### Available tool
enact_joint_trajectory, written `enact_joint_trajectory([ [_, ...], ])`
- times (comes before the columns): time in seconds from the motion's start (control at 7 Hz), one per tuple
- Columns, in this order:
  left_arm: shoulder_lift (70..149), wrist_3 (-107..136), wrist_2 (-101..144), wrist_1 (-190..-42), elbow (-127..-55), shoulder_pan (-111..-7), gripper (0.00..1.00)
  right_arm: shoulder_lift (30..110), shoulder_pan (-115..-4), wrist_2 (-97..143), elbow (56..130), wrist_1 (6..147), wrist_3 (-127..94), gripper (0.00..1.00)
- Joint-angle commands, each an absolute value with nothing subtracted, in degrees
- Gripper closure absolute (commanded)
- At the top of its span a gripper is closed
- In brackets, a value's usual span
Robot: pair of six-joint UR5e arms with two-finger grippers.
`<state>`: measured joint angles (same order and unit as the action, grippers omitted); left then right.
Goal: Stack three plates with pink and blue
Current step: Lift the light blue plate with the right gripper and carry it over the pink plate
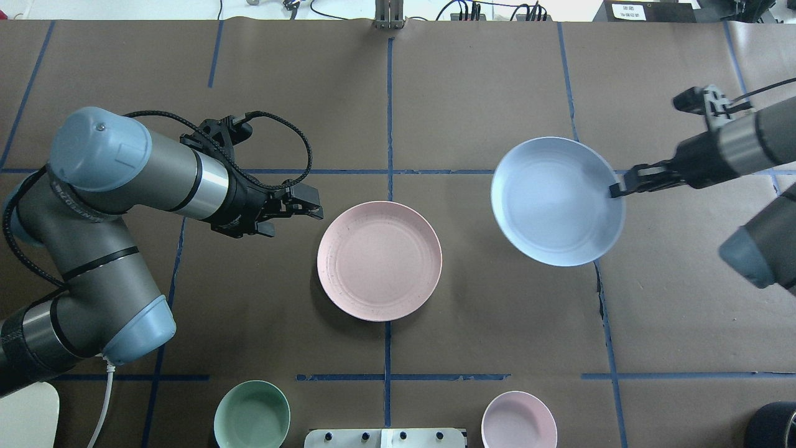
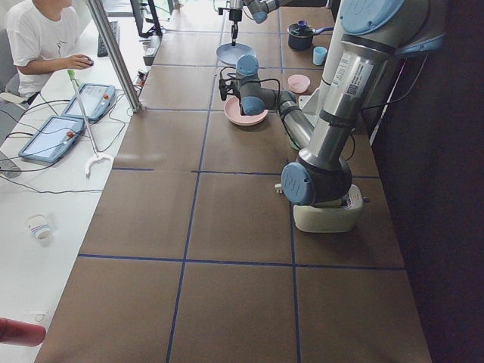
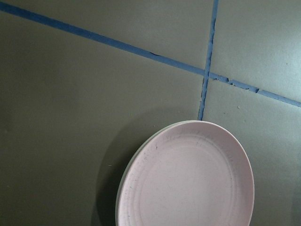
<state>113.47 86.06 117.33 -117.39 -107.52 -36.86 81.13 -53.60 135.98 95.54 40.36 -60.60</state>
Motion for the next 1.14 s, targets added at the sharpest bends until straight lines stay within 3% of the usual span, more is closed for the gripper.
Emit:
enact_joint_trajectory([
  [0.0, 113.5, 86.1, 117.7, -117.5, -107.9, -38.6, 0.00, 69.9, -42.7, 127.6, 96.2, 47.5, -73.1, 1.00],
  [0.43, 113.5, 86.2, 117.7, -117.5, -108.2, -39.1, 0.00, 64.6, -32.4, 116.2, 96.3, 52.7, -79.9, 1.00],
  [1.0, 113.4, 87.5, 117.6, -117.5, -109.0, -39.2, 0.00, 63.9, -29.9, 112.1, 97.3, 57.0, -80.0, 1.00],
])
